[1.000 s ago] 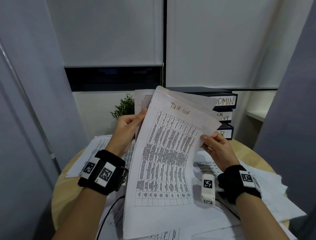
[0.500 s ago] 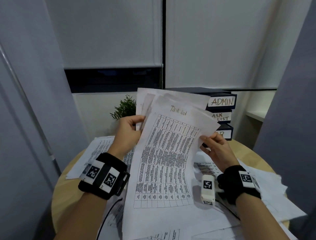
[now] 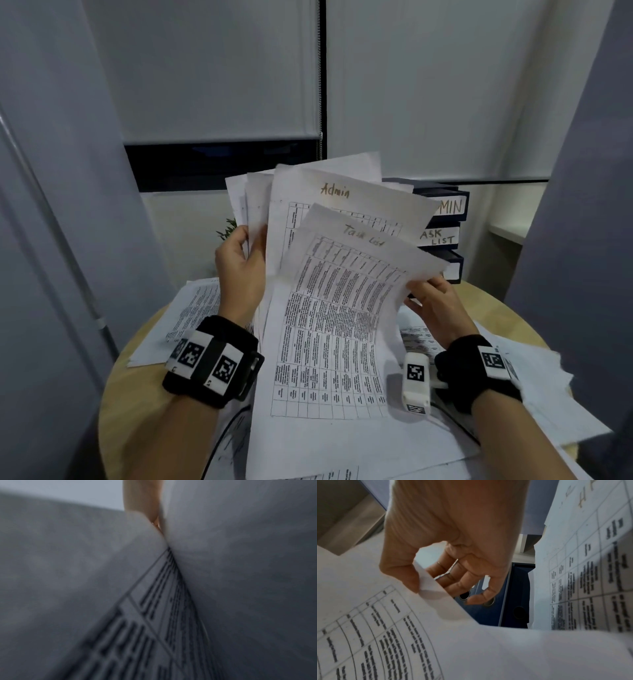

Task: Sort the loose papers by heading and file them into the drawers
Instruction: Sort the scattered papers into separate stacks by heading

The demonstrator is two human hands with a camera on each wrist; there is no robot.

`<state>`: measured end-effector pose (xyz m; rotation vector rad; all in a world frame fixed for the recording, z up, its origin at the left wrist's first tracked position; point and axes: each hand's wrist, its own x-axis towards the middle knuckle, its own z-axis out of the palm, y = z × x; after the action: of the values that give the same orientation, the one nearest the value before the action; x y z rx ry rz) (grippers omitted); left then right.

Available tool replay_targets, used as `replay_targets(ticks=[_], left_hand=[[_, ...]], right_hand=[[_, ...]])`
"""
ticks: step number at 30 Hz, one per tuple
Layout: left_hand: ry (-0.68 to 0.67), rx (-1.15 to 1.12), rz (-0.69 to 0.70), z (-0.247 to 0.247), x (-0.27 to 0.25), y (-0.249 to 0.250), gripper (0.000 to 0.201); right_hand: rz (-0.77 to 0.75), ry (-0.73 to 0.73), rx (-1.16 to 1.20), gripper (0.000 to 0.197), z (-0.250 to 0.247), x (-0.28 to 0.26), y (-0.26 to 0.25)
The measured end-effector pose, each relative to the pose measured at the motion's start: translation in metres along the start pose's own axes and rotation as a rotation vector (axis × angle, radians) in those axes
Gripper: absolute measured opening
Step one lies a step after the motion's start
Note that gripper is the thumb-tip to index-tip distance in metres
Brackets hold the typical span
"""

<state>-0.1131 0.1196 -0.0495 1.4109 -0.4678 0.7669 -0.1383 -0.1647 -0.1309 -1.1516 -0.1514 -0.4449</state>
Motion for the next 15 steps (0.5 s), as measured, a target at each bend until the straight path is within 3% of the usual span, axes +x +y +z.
replay_targets(ticks=[1,4,9,10,13,15], left_hand=[[0.007,-0.007,0.005,0.0,0.001,0.0,0.024],[0.003,-0.006,0.071,0.0,0.001,0.005,0.022],[0.069,-0.02,0.184,0.003,0.011,0.017,0.025],[0.079,-0.026,0.185,0.004,0.014,0.02,0.023],[0.047,-0.028,0.182,0.006,0.019,0.021,0.026],[0.005,-0.028,0.171,0.005,0.02,0.018,0.034]], right_hand=[[0.002,0.0,0.0,0.014,0.002,-0.001,-0.002],[0.025,-0.039,-0.03,0.025,0.004,-0.002,-0.002],[0.035,-0.076,-0.065,0.027,0.007,-0.003,-0.004],[0.035,-0.076,-0.054,0.033,0.007,-0.003,-0.005],[0.058,-0.068,-0.072,0.075,0.005,-0.002,-0.004],[0.046,-0.05,-0.081,0.079,0.006,-0.003,-0.004]])
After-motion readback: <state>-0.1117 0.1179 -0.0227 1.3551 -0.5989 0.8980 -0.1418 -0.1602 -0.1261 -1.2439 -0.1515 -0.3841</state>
